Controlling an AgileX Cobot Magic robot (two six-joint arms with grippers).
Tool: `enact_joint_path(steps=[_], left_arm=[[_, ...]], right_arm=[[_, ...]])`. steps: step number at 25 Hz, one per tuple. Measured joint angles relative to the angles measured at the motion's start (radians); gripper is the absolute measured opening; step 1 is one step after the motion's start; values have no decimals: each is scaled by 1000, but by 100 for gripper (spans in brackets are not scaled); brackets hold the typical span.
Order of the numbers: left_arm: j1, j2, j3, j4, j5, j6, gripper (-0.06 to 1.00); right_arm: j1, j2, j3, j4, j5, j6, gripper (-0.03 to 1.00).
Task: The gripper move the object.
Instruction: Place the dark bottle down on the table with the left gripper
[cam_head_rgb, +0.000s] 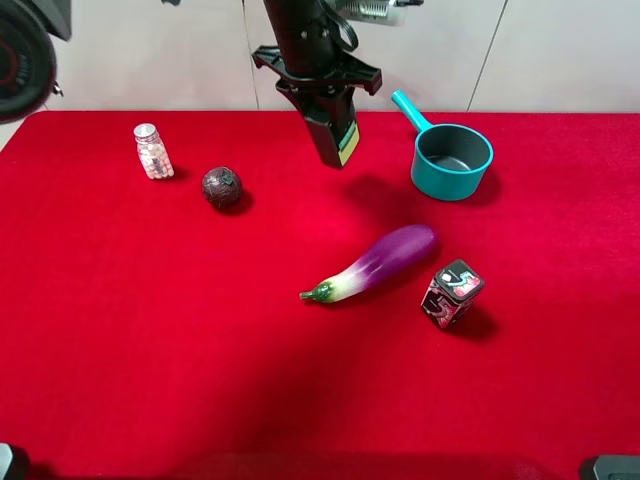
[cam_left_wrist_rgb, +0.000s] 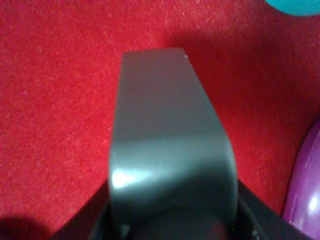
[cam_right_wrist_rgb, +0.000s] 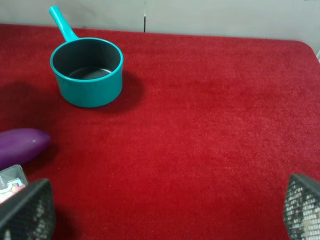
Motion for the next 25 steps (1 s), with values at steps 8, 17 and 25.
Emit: enact_joint_path(steps=[8, 17, 25], left_arm=[[-14, 54, -3, -9, -122, 0, 42], [-36, 95, -3, -14, -173, 0, 42], [-36, 95, -3, -14, -183, -22, 42]], right_arm=[[0, 0, 0, 0, 1, 0, 69], [0, 0, 0, 0, 0, 0, 69], [0, 0, 0, 0, -1, 0, 69]])
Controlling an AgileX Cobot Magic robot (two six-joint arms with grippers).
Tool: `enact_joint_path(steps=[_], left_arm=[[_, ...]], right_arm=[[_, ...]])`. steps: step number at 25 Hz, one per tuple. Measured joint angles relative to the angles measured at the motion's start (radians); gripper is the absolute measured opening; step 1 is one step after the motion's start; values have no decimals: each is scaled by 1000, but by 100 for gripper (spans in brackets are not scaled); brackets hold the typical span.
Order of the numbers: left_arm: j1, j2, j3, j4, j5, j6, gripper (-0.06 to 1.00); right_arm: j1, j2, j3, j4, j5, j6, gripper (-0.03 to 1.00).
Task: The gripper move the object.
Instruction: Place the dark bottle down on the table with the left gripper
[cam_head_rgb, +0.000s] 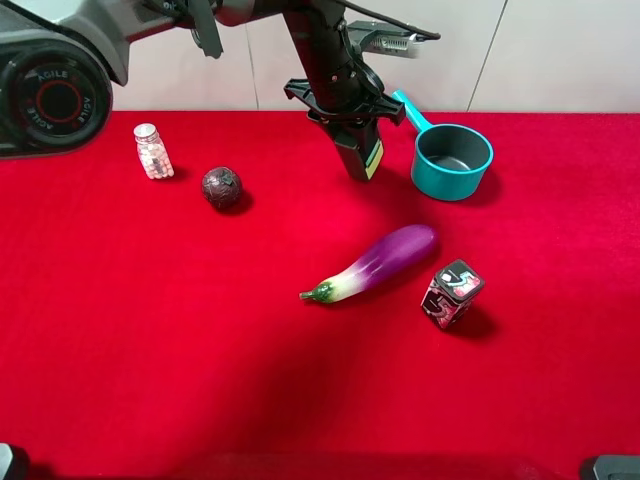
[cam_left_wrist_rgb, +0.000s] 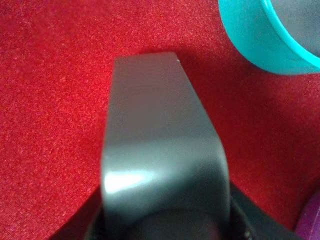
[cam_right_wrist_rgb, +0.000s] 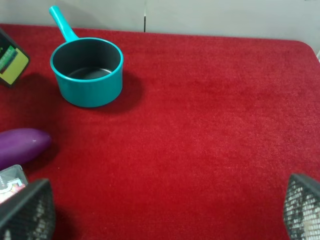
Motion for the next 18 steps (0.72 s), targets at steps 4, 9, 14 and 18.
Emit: enact_joint_path(steps=[4, 9, 14, 18], left_arm=[[0, 0, 0, 0, -4, -3, 42], [0, 0, 0, 0, -5, -4, 42], [0, 1, 0, 0, -5, -4, 42], [0, 1, -1, -1, -13, -4, 47]], right_arm=[[0, 0, 0, 0, 0, 0, 69], [0, 0, 0, 0, 0, 0, 69], [0, 0, 0, 0, 0, 0, 69], [0, 0, 0, 0, 0, 0, 69]])
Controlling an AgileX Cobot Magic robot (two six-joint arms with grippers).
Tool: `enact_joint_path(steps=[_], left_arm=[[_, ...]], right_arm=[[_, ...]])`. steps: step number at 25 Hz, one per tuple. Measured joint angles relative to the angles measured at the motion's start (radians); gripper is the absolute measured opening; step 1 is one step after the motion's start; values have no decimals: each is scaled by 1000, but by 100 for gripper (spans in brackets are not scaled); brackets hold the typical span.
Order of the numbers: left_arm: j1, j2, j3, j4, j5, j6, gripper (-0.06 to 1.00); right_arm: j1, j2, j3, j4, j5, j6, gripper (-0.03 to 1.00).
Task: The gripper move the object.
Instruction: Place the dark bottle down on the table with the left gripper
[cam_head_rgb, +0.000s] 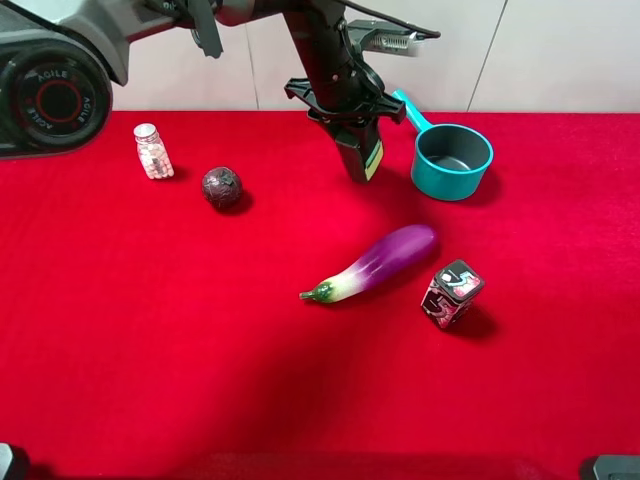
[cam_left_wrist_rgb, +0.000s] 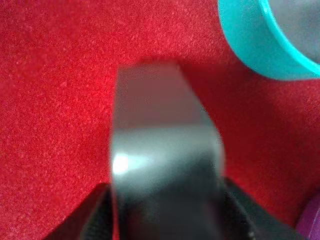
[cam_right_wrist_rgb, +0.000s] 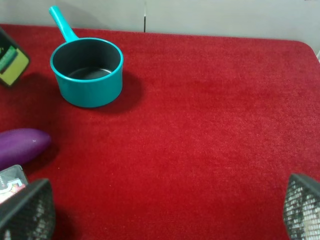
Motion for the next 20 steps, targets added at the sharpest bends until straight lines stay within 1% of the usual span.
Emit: enact_joint_path(steps=[2, 8, 10, 13, 20], left_arm=[[0, 0, -3, -2, -1, 0, 52], [-2, 0, -5, -3, -15, 0, 78], [-2, 0, -5, -3, -20, 0, 83], [-2, 0, -5, -3, -23, 0, 87], [-2, 0, -5, -4, -23, 0, 88]], right_arm=[[0, 0, 0, 0, 0, 0, 69], [0, 0, 0, 0, 1, 0, 69], [0, 0, 0, 0, 1, 0, 69], [0, 0, 0, 0, 1, 0, 69], [0, 0, 0, 0, 1, 0, 69]])
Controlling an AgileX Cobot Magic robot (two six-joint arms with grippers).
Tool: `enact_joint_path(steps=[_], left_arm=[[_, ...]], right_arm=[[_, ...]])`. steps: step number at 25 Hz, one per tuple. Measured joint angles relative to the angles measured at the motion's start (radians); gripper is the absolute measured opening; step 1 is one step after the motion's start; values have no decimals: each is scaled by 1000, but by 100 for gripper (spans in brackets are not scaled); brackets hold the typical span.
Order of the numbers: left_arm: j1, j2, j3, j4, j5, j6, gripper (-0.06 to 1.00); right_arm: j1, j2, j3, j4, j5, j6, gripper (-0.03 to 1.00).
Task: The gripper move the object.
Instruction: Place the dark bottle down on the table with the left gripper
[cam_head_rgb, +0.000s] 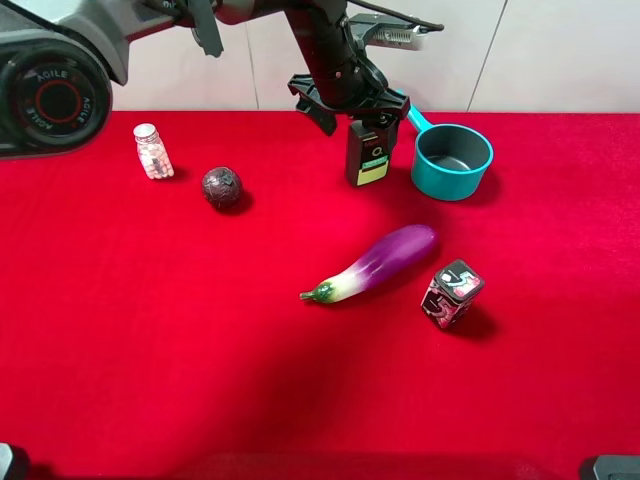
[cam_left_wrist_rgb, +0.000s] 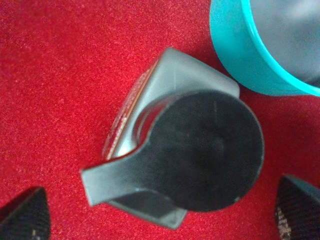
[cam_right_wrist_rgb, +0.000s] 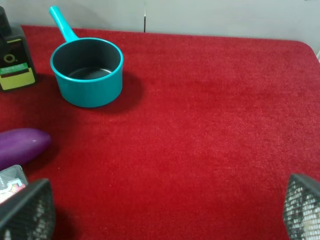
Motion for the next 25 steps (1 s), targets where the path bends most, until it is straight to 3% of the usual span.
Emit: enact_joint_path(steps=[13, 20, 25], left_arm=[[-1, -58, -8, 0, 83, 12, 88], [-1, -58, -97, 1, 217, 19, 88], [-1, -62, -169, 2, 228, 19, 88]], right_arm=[[0, 0, 0, 0, -1, 0, 69], [0, 0, 0, 0, -1, 0, 69], [0, 0, 0, 0, -1, 0, 69]])
